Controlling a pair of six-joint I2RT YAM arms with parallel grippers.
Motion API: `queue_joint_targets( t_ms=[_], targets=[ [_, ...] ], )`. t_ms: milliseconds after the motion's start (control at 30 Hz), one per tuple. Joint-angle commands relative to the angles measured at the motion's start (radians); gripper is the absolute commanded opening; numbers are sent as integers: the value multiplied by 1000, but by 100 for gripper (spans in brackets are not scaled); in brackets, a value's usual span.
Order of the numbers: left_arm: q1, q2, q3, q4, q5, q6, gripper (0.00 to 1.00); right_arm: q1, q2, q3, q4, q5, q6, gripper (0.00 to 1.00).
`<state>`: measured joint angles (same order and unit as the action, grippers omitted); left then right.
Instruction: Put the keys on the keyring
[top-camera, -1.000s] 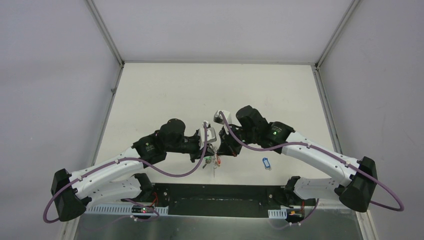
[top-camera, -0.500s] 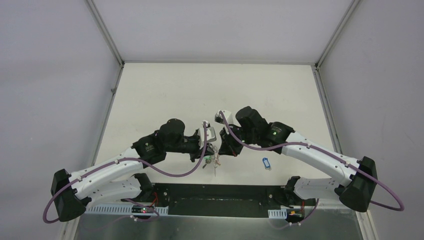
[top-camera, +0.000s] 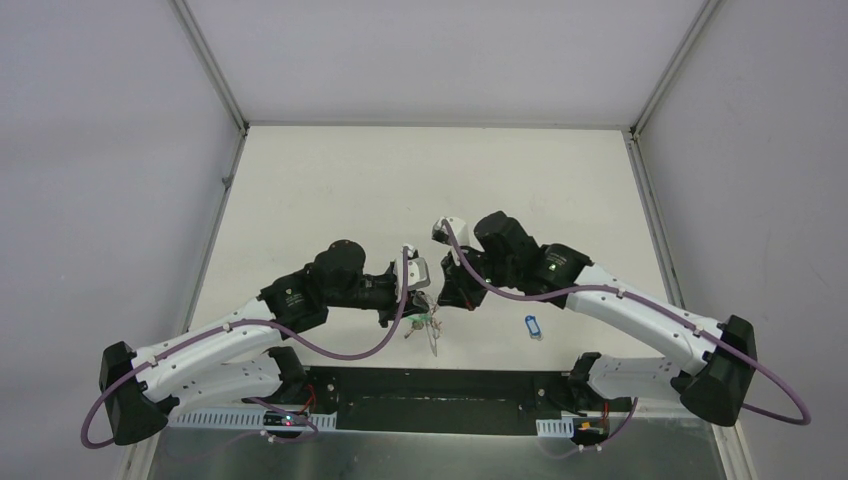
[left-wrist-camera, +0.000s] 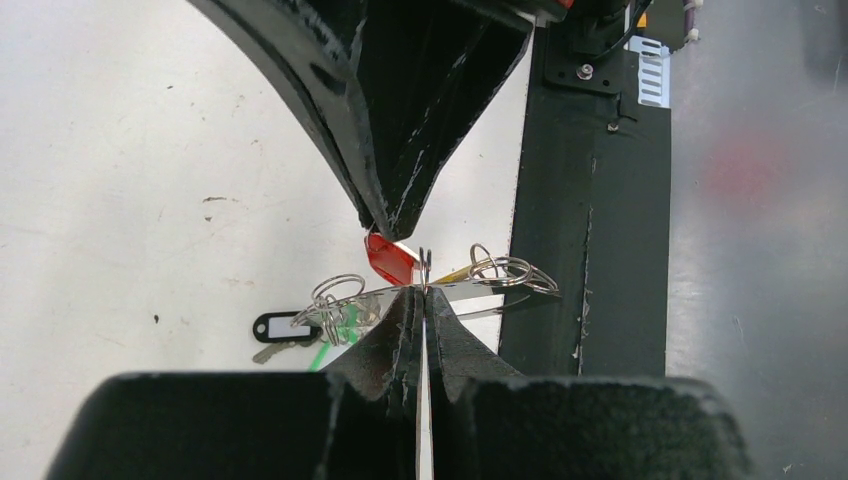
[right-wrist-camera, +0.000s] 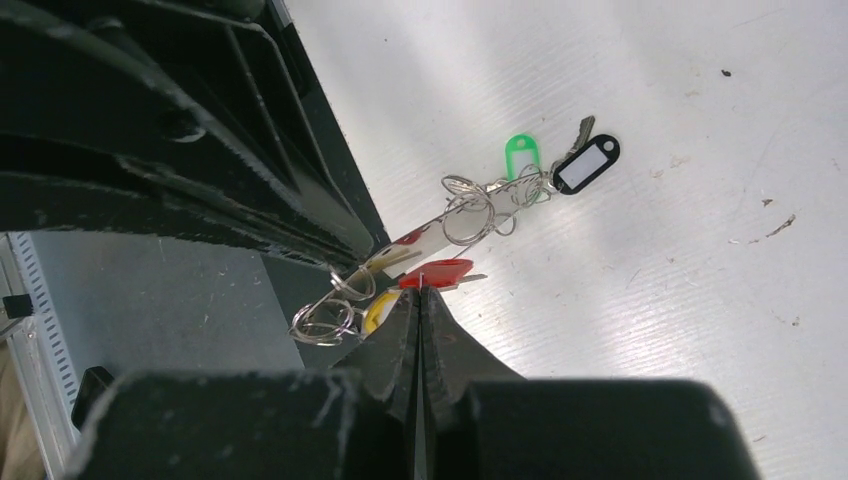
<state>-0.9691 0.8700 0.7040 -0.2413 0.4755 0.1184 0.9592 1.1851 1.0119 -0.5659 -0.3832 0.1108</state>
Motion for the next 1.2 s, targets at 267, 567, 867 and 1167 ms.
queue_joint_targets(
  t_ms=[267, 567, 867, 1167],
  targets=[
    [-7, -17, 5, 53, -21, -10, 0, 0, -114, 28, -32, -116, -41, 0],
    [-9, -13, 6, 52, -18, -18, 0, 14, -66, 47, 22, -163, -17, 0],
    [-13, -16, 1, 53, -21, -17, 0, 23, -41, 25, 99, -91, 32, 0],
    [-17, -18, -2, 56, -27, -20, 0, 24, -47, -14, 186, -70, 84, 0]
  ],
)
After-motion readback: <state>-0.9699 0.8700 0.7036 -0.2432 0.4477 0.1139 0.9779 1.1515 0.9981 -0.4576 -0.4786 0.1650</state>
